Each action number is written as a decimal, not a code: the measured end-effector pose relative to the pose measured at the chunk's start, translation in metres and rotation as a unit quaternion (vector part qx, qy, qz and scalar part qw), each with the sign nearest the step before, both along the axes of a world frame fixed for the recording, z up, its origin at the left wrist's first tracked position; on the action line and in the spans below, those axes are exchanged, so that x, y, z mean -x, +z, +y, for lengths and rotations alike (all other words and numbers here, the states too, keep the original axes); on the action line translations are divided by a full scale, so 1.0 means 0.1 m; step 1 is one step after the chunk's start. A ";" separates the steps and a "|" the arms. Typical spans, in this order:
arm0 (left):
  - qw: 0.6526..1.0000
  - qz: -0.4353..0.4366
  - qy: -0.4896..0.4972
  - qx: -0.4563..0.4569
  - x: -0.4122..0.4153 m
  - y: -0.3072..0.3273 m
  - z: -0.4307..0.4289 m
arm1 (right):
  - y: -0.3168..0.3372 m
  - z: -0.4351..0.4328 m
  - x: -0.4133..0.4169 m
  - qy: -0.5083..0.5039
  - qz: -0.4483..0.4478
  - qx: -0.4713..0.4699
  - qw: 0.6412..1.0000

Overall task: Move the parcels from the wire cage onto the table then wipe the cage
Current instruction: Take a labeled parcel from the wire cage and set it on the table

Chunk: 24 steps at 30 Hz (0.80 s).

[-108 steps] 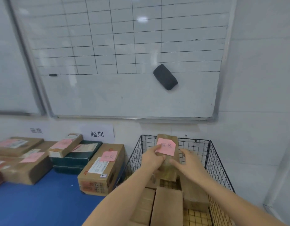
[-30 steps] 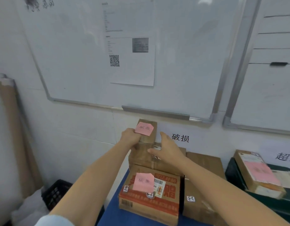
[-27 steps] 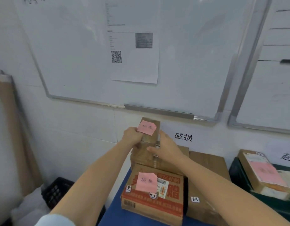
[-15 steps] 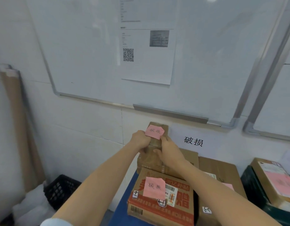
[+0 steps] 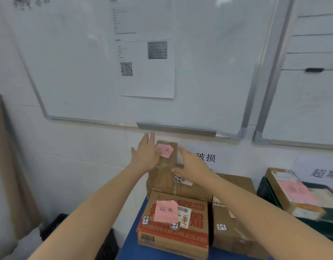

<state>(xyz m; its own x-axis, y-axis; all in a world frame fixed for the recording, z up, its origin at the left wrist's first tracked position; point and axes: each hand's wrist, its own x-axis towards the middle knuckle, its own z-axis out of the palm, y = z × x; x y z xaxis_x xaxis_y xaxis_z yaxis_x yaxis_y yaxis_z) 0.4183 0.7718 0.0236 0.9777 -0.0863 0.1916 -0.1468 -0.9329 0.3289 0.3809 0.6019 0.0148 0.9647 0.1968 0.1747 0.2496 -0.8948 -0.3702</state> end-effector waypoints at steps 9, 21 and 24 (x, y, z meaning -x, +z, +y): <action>0.982 0.070 -0.109 -0.134 0.47 0.06 -0.76 | 0.13 -0.79 0.53 -0.001 -0.074 0.123 0.990; 0.965 0.093 -0.217 -0.118 1.63 0.29 -2.84 | 0.35 -2.92 2.04 -0.121 -0.045 0.173 0.976; 0.958 0.077 -0.260 -0.093 2.07 0.33 -3.65 | 0.42 -3.62 2.62 -0.156 -0.040 0.165 0.973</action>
